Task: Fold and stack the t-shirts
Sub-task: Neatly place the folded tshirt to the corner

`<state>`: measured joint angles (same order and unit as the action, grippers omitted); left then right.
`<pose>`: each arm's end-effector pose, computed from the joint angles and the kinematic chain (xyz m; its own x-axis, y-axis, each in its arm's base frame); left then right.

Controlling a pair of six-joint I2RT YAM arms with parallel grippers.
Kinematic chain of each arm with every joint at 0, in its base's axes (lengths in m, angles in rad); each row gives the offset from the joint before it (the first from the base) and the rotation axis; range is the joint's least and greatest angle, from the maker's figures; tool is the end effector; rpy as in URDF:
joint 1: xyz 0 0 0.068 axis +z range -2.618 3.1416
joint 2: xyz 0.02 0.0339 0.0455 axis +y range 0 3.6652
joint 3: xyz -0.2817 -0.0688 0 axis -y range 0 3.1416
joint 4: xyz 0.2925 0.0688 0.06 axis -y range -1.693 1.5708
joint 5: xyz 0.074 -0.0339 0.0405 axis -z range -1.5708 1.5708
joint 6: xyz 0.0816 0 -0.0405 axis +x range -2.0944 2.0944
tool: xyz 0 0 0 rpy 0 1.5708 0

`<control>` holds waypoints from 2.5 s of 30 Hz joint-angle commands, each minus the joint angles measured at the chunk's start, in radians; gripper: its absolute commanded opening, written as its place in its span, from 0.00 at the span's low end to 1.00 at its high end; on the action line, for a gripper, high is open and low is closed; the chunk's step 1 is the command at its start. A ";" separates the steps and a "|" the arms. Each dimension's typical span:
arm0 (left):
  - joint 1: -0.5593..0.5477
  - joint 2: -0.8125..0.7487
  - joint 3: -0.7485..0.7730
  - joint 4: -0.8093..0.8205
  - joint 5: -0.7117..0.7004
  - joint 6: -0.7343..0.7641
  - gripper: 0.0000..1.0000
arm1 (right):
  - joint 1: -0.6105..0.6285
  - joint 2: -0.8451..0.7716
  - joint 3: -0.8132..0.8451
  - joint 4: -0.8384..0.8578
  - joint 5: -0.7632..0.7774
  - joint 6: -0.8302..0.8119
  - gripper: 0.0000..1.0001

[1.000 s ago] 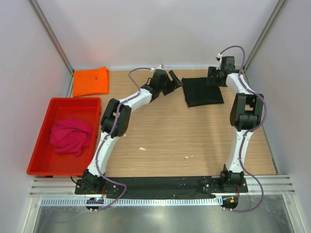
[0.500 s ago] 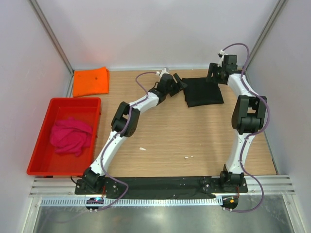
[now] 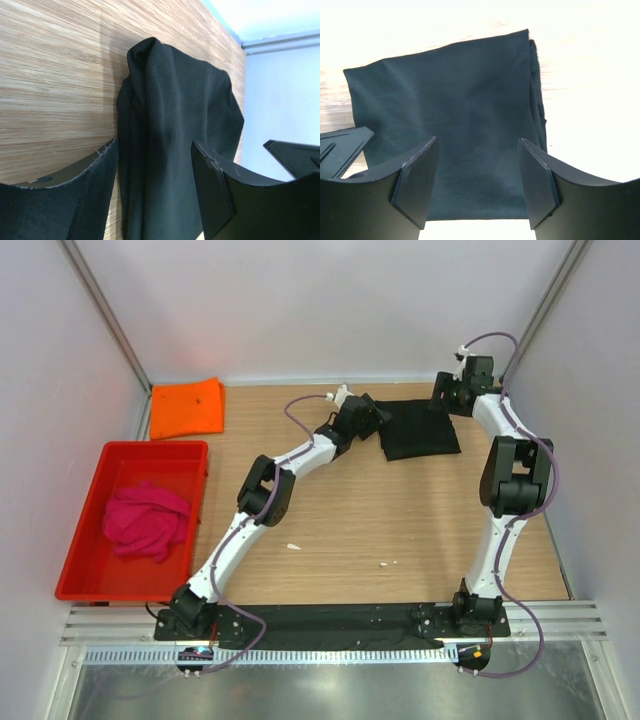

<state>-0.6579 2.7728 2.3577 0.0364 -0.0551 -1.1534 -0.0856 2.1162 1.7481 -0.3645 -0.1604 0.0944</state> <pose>0.5717 -0.4361 0.0945 -0.6397 -0.6592 -0.3953 -0.0363 0.5396 -0.8411 0.5745 -0.0362 0.2017 -0.6666 0.1506 -0.7301 0.0291 0.9839 0.1764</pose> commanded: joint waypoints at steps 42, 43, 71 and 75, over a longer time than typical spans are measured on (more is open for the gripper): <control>0.303 -0.590 -0.460 -0.523 0.005 0.777 0.00 | 0.161 -0.145 -0.071 0.001 0.024 0.053 0.57; 0.310 -0.596 -0.450 -0.539 -0.029 0.809 0.00 | 0.162 -0.144 -0.070 0.002 0.025 0.051 0.56; 0.497 -0.564 -0.105 -0.652 -0.289 1.293 0.00 | 0.211 -0.036 0.008 -0.022 0.022 0.036 0.52; 0.509 -0.532 -0.060 -0.615 -0.275 1.288 0.00 | 0.219 -0.030 0.013 -0.025 0.018 0.033 0.51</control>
<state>-0.1619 2.2341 2.2414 -0.6411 -0.3161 0.1104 0.1223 2.0945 1.7096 -0.3973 -0.1478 0.1417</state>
